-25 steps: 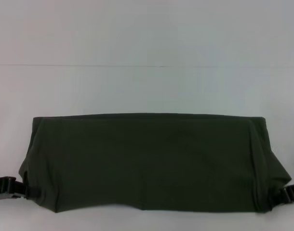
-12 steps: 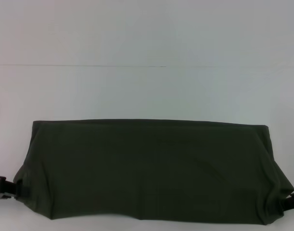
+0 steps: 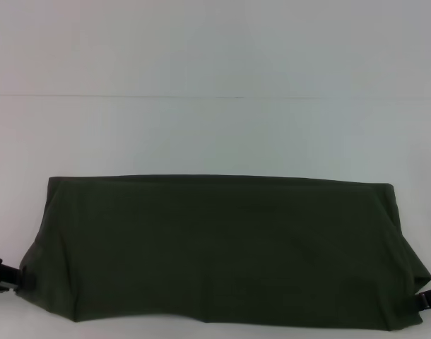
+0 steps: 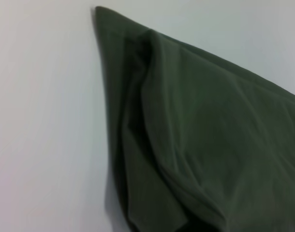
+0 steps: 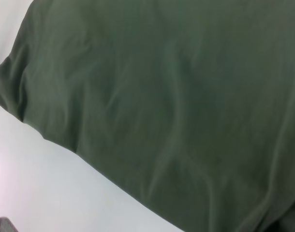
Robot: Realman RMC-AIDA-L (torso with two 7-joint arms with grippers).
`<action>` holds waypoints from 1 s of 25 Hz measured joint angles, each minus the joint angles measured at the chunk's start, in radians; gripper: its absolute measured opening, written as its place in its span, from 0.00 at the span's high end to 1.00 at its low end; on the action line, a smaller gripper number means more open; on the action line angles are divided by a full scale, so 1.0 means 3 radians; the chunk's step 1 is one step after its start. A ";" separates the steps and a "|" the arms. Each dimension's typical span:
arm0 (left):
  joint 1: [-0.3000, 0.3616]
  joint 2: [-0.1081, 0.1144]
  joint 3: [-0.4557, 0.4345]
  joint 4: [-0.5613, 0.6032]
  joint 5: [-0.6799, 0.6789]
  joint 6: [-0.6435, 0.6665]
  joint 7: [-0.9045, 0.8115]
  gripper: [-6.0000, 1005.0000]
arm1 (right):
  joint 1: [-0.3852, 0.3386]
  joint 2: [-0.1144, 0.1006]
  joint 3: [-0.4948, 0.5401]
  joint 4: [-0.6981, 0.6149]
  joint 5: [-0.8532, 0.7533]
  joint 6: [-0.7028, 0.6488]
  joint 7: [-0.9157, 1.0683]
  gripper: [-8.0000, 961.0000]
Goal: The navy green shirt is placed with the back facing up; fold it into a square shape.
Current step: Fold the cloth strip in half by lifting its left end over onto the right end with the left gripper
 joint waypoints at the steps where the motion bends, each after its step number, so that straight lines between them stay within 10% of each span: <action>1: 0.0000 0.0004 -0.0015 0.0017 0.0019 0.0013 -0.0020 0.94 | -0.0001 -0.0023 0.0011 -0.0003 0.0001 -0.0022 0.0012 0.74; 12: -0.0016 0.0113 -0.0685 0.0128 -0.0097 0.0034 -0.0084 0.93 | -0.0037 -0.0230 0.0710 -0.0074 0.0467 -0.0222 -0.0304 0.30; 22: -0.0177 0.0157 -0.0646 -0.0112 -0.0159 0.0066 -0.0380 0.84 | 0.0010 0.0193 0.0590 0.0194 0.0819 -0.0247 -0.1901 0.13; 25: -0.0281 0.0175 -0.0605 -0.0230 -0.0180 0.0030 -0.0359 0.56 | 0.0037 0.0379 0.0536 0.0176 0.0823 -0.0147 -0.2358 0.13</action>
